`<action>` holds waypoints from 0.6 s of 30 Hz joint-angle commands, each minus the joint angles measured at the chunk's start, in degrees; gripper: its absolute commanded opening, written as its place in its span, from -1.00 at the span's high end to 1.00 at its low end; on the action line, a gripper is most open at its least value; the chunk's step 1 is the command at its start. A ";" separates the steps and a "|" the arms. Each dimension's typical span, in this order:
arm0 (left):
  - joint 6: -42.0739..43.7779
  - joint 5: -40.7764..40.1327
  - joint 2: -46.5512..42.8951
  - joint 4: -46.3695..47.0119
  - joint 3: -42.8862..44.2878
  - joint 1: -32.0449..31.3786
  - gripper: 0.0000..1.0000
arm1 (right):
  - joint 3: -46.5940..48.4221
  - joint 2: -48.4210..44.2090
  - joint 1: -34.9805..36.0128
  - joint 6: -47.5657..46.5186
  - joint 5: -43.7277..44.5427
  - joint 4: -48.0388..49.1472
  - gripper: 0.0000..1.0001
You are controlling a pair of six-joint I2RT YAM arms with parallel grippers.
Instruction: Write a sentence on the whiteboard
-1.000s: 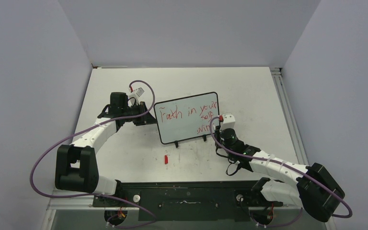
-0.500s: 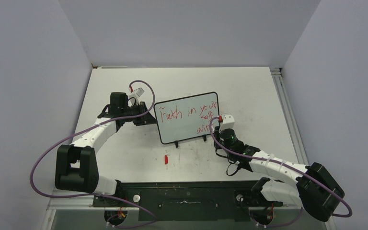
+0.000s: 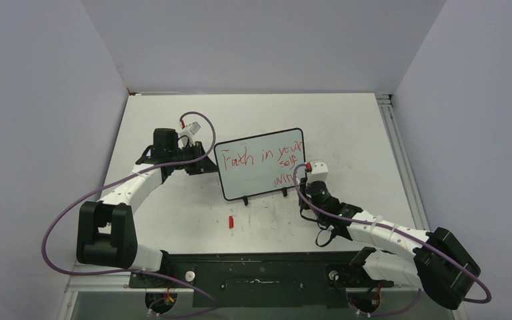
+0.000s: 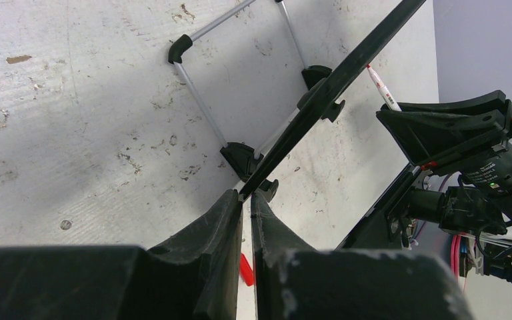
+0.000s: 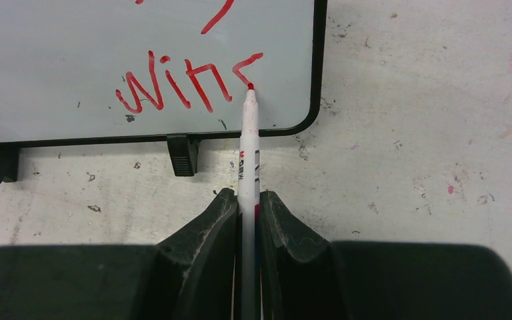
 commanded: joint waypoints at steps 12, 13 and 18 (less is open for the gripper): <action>0.96 0.35 -2.13 1.44 1.79 -0.12 0.82 | -0.35 -1.08 0.22 1.52 0.72 -1.22 0.89; 0.96 0.39 -2.16 1.44 1.79 -0.12 0.82 | -0.42 -1.01 0.25 1.38 0.52 -1.11 0.89; 0.96 0.37 -2.21 1.45 1.71 -0.12 0.82 | -0.44 -0.81 0.57 0.85 -0.25 -0.63 0.89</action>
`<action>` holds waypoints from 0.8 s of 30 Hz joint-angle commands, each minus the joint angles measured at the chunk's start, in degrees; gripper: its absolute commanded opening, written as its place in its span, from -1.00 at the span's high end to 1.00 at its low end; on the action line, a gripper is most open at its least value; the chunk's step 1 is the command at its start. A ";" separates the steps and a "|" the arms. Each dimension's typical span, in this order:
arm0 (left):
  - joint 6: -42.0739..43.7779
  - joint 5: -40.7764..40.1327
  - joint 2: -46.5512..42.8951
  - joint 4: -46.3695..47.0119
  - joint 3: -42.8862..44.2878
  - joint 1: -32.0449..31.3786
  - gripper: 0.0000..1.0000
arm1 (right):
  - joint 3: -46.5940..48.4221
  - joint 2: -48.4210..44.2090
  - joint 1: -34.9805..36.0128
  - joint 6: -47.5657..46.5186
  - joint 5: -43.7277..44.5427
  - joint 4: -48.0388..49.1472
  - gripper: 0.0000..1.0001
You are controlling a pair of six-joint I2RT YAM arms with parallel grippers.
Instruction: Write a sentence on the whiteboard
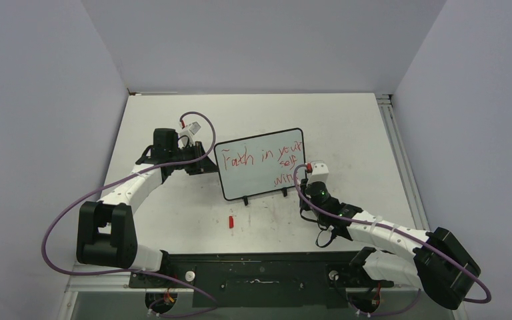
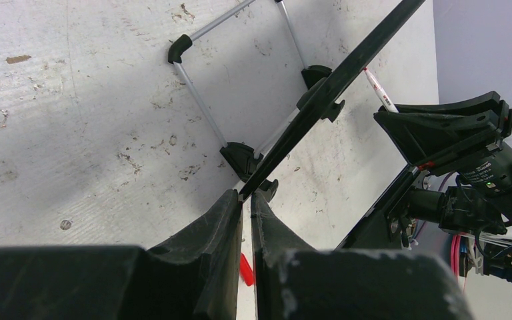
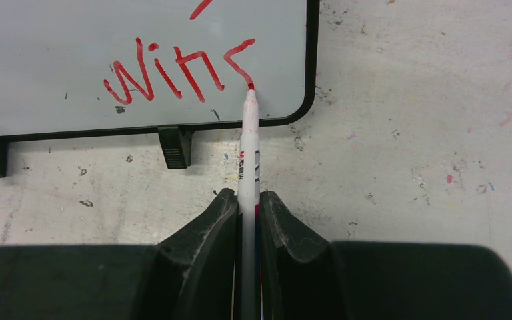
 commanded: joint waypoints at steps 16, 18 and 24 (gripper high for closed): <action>0.87 0.42 -2.10 1.59 1.71 -0.07 0.82 | -0.22 -0.27 1.70 -1.13 -1.61 2.00 0.89; 0.87 0.39 -2.07 1.53 1.77 -0.07 0.82 | -0.21 -0.52 1.80 -1.20 -1.32 1.80 0.89; 0.87 0.39 -2.03 1.52 1.75 -0.06 0.82 | -0.03 -5.59 2.47 -1.19 0.64 -0.25 0.89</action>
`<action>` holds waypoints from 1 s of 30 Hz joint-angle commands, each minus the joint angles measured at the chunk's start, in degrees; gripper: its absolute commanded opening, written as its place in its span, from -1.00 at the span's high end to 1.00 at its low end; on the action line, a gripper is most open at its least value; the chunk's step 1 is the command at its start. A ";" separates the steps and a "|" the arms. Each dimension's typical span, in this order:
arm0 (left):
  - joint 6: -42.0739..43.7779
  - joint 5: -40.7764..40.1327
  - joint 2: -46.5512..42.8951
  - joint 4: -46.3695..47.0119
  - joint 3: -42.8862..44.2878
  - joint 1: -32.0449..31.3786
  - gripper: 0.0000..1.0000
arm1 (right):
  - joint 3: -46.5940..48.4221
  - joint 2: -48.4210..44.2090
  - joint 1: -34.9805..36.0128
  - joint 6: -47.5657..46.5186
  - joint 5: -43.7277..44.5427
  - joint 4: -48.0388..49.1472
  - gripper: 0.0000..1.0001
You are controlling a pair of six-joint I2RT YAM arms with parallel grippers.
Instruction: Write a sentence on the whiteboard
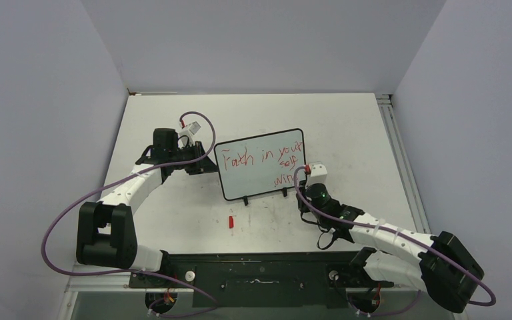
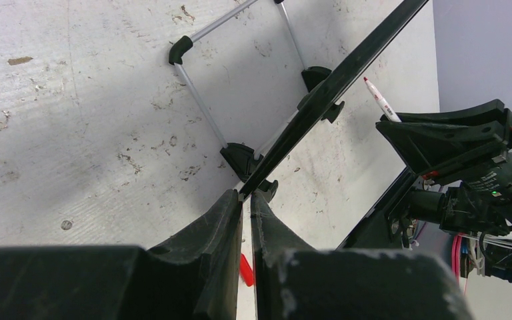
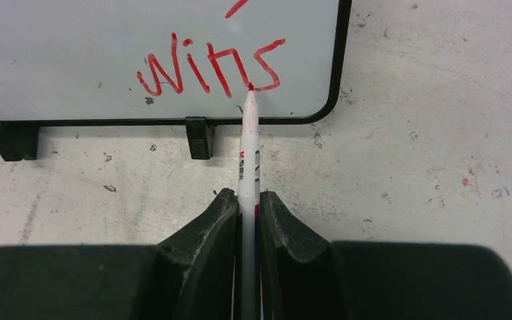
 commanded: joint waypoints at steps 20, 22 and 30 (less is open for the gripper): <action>0.87 0.52 -1.71 1.52 1.70 -0.15 0.82 | -0.16 -2.71 0.12 1.03 5.19 -3.54 0.89; 0.87 0.50 -1.76 1.58 1.73 -0.14 0.82 | 0.03 -2.18 -0.03 1.02 4.98 -2.33 0.89; 0.87 0.48 -1.71 1.52 1.70 -0.18 0.82 | 0.04 -1.84 -0.24 0.85 4.86 -1.50 0.89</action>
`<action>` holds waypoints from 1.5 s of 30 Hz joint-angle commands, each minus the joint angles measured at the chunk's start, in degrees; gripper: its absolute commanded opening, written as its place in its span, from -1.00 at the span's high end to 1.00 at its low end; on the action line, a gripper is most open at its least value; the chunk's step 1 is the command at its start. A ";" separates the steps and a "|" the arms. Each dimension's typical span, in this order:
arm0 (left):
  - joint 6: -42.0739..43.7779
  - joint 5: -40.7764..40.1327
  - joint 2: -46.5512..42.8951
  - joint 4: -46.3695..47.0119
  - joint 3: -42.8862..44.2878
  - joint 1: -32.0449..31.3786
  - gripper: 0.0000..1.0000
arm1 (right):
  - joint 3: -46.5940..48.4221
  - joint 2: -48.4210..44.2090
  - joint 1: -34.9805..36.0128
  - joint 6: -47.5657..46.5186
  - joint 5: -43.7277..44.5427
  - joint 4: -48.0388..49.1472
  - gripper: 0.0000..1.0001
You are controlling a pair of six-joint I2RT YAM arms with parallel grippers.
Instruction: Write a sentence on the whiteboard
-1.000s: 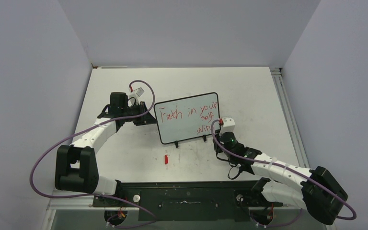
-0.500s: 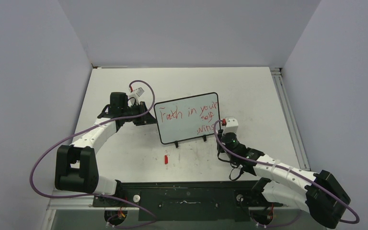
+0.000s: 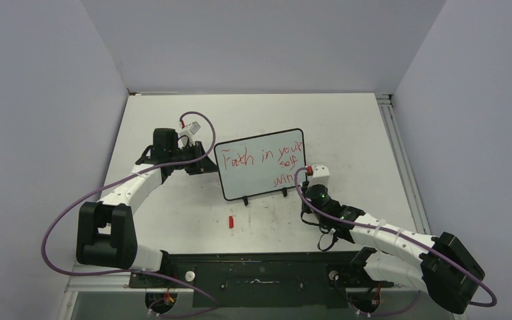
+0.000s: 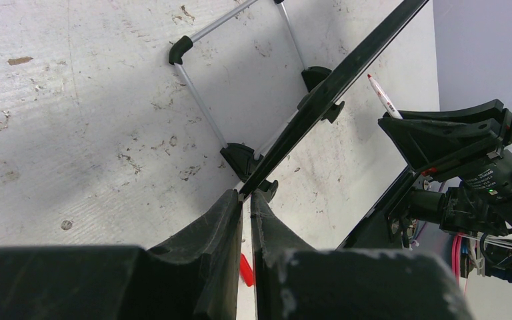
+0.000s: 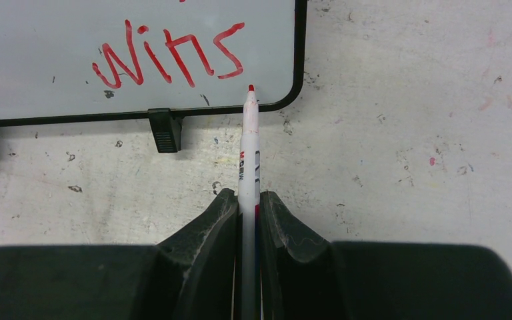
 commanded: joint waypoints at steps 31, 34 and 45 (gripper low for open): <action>0.96 0.56 -1.66 1.59 1.79 -0.18 0.82 | 0.85 2.79 -1.62 -0.41 -0.37 3.51 0.89; 0.96 0.50 -1.88 1.53 1.75 -0.17 0.82 | 0.65 0.25 -1.61 -0.44 -0.30 2.87 0.89; 0.96 0.38 -4.12 2.20 1.31 -0.05 0.03 | 3.77 -13.56 -0.92 -1.76 1.78 -4.60 0.89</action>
